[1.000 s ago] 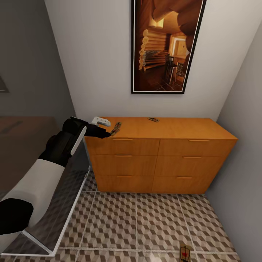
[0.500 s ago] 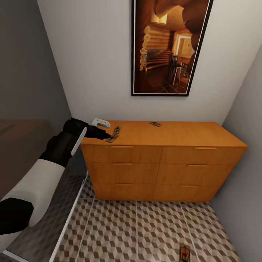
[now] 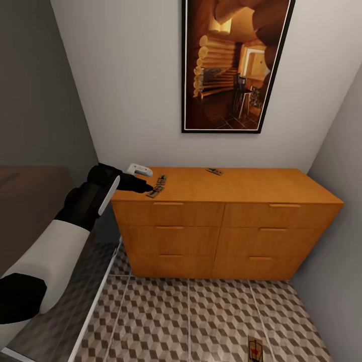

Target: Take the four mousetraps from the cabinet in the bathroom and place them on the bathroom floor. Make sure all four end up on the same floor surface, and ensure that at least two of them are either under or directly next to the same bathroom sink.

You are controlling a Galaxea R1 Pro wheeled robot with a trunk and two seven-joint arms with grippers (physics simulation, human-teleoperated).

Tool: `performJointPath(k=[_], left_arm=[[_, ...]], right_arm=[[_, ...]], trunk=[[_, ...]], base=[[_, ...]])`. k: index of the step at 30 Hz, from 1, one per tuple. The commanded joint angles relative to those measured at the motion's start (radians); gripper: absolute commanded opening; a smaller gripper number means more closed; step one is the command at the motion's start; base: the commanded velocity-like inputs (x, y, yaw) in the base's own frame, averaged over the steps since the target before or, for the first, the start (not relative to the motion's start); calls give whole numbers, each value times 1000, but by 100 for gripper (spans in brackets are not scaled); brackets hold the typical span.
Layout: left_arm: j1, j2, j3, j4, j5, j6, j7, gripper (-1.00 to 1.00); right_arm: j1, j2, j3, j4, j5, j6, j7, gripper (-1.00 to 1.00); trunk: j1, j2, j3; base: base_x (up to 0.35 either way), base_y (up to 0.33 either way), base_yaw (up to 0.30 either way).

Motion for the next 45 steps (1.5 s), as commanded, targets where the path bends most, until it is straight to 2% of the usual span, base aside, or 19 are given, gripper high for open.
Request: performJointPath(k=[1,14,24,45], left_arm=[[-1,1,-2,0,0,4,-1,100],[0,-11,-2,30,0,2,-3,100],[3,-13,-4,85,0,1,-6,100],[5,-12,-4,82,-2,0,-55,100]], right_arm=[[-1,0,4,1,4,-2,-4,-100],[-1,0,4,1,4,-2,-5,-100],[-1,0,4,1,4,-2,-5,-100],[-1,1,7,1,4,-2,-5,-100]], trunk=[[0,-1,-1],[0,-1,-1],[0,-1,-1],[0,-1,-1]], base=[[17,0,0],[96,0,0],[3,0,0],[60,14,0]])
